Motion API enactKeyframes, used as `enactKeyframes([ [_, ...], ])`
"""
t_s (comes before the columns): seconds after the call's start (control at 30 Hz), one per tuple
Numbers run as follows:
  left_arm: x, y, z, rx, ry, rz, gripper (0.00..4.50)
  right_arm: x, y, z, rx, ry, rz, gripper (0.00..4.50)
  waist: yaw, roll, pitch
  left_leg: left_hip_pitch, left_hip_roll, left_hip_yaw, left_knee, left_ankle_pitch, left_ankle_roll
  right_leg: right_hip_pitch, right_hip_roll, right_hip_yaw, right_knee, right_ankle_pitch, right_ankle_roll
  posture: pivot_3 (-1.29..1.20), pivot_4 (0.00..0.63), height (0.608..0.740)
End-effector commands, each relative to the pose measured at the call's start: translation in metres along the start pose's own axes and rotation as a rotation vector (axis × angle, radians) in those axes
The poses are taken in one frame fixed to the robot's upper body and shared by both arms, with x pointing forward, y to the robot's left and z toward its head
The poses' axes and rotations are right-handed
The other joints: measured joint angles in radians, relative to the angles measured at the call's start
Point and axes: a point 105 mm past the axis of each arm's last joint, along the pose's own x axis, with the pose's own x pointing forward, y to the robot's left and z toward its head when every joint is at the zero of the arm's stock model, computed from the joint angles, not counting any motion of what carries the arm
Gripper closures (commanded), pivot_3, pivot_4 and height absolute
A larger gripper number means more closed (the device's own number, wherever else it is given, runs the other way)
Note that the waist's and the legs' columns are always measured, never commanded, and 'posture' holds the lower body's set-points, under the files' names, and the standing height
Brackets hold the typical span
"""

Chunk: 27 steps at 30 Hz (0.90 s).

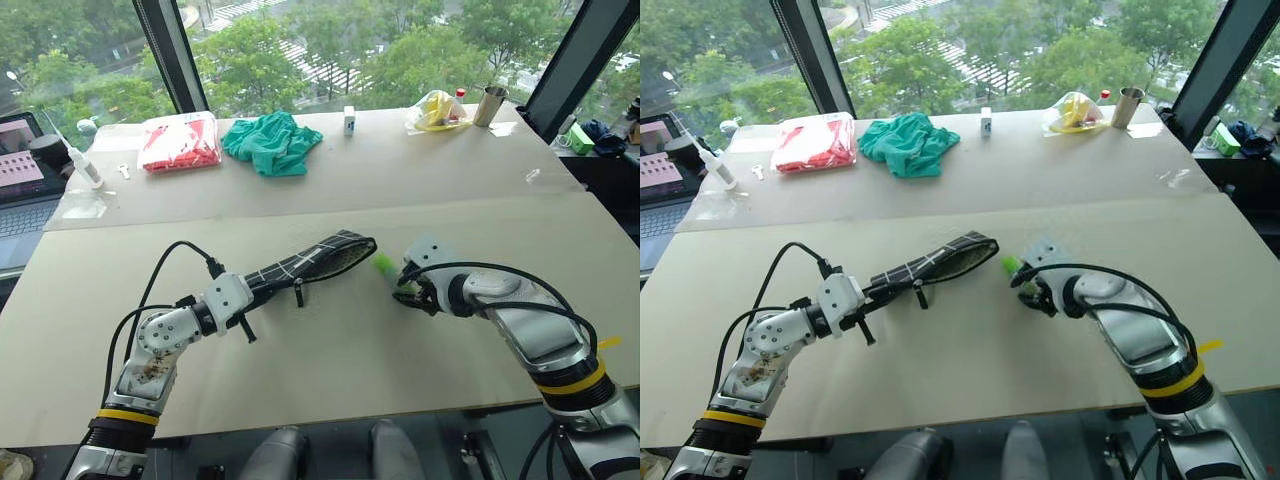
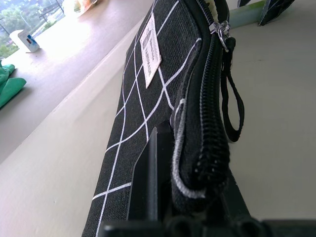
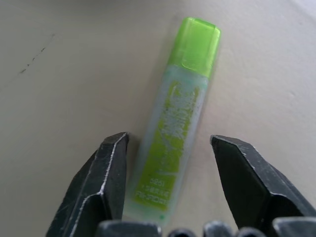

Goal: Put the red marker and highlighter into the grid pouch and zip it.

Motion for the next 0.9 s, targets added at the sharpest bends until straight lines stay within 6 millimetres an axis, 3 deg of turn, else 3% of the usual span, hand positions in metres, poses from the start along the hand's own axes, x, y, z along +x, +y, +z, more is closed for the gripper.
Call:
enactKeyframes([
  [0.03,-0.001,0.003,0.005,0.010,-0.024,0.022,4.50,0.006,-0.003,-0.010,0.019,0.035,-0.019,2.94,0.001,0.000,0.000,0.000,0.000,0.000,0.000,0.000,0.000,0.000,0.000,0.000,0.000,0.000,0.000,0.00,0.150,0.740],
  [0.1,-0.002,0.003,0.005,0.010,-0.024,0.023,4.50,0.005,-0.004,-0.008,0.028,0.021,-0.007,3.50,0.002,-0.001,0.000,0.001,0.000,0.000,0.000,0.000,0.000,0.001,0.000,0.000,-0.001,0.001,0.000,0.00,0.150,0.740],
  [0.27,-0.002,0.004,0.006,0.013,-0.025,0.024,4.50,-0.003,-0.021,0.000,-0.006,-0.006,-0.050,3.50,0.002,-0.001,0.000,0.001,0.000,0.000,0.000,0.000,0.000,0.002,0.000,0.000,-0.001,0.002,-0.001,0.00,0.150,0.740],
  [0.4,-0.001,0.004,0.006,0.014,-0.025,0.021,4.50,-0.032,-0.054,0.036,-0.167,-0.151,-0.131,3.50,0.004,-0.001,0.000,-0.001,-0.002,0.000,0.000,0.000,0.000,0.000,-0.001,0.000,-0.001,0.002,0.000,0.00,0.150,0.740],
  [0.47,-0.001,0.004,0.006,0.014,-0.025,0.019,4.50,-0.051,-0.059,0.052,-0.250,-0.207,-0.107,3.50,0.003,-0.001,0.000,-0.003,-0.002,0.001,0.000,0.000,0.000,-0.003,-0.001,0.000,-0.001,0.002,0.000,0.00,0.150,0.740],
  [0.53,-0.001,0.004,0.006,0.014,-0.024,0.017,4.50,-0.069,-0.049,0.067,-0.358,-0.257,-0.026,3.50,0.003,-0.001,0.000,-0.003,-0.001,0.001,-0.001,0.000,0.000,-0.003,-0.001,0.000,-0.002,0.002,0.000,0.00,0.150,0.740],
  [0.63,-0.001,0.004,0.005,0.014,-0.023,0.014,4.50,-0.082,-0.023,0.079,-0.486,-0.293,0.104,3.50,0.001,-0.001,0.000,-0.002,0.002,0.001,-0.001,0.000,0.000,-0.002,0.002,-0.001,-0.003,0.002,0.000,0.00,0.150,0.740],
  [0.73,-0.001,0.005,0.006,0.015,-0.025,0.016,4.50,-0.085,-0.001,0.078,-0.588,-0.279,0.200,3.50,-0.001,-0.001,0.000,-0.002,0.006,0.004,-0.001,-0.001,0.000,-0.002,0.004,-0.002,-0.004,0.003,-0.001,0.00,0.150,0.740],
  [0.9,0.001,0.004,0.007,0.016,-0.028,0.015,4.50,-0.070,0.002,0.082,-0.663,-0.247,0.165,3.50,0.002,-0.001,0.000,-0.002,0.006,0.006,0.000,-0.002,0.000,-0.002,0.003,-0.002,-0.004,0.003,-0.001,0.00,0.150,0.740],
])
